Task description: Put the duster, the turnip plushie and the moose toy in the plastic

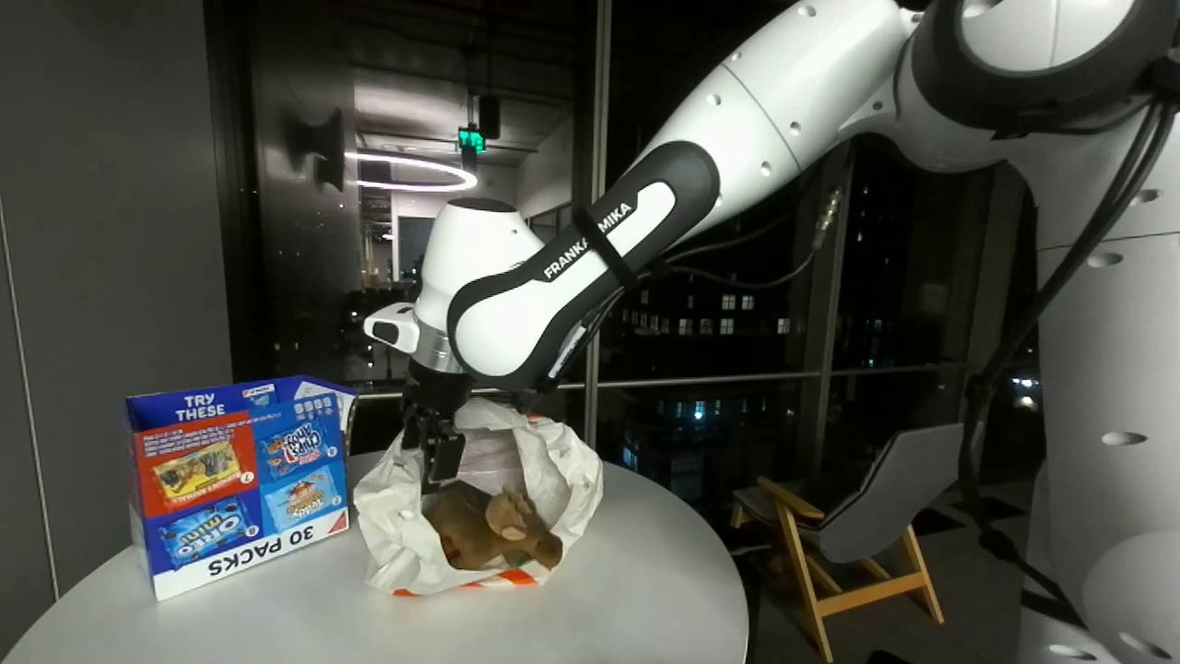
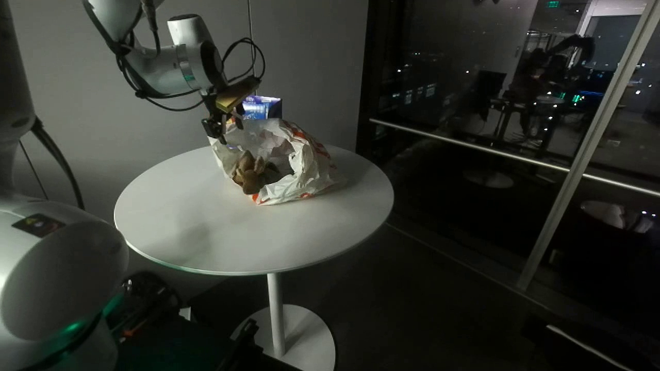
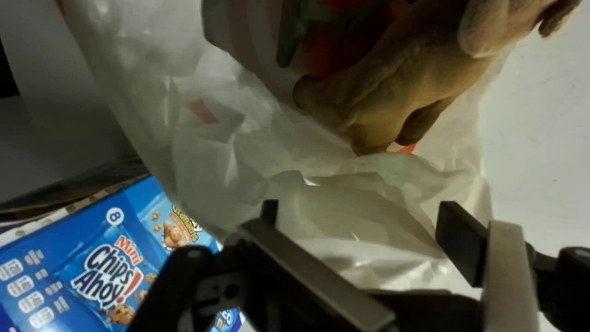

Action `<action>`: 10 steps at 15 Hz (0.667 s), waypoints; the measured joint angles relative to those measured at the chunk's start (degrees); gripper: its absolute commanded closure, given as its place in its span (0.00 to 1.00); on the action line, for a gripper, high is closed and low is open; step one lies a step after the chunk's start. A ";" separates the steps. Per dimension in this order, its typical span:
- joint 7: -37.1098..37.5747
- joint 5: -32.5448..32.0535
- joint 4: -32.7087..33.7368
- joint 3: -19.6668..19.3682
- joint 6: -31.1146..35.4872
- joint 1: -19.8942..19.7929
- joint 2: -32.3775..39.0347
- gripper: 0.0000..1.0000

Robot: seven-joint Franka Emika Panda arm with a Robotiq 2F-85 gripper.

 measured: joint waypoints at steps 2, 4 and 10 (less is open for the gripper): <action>-1.42 1.18 -2.67 1.14 -0.32 1.11 -2.56 0.00; -7.52 8.28 -5.60 3.33 -0.33 2.07 -4.29 0.00; -9.94 24.15 -11.72 4.30 -7.03 3.93 -9.53 0.00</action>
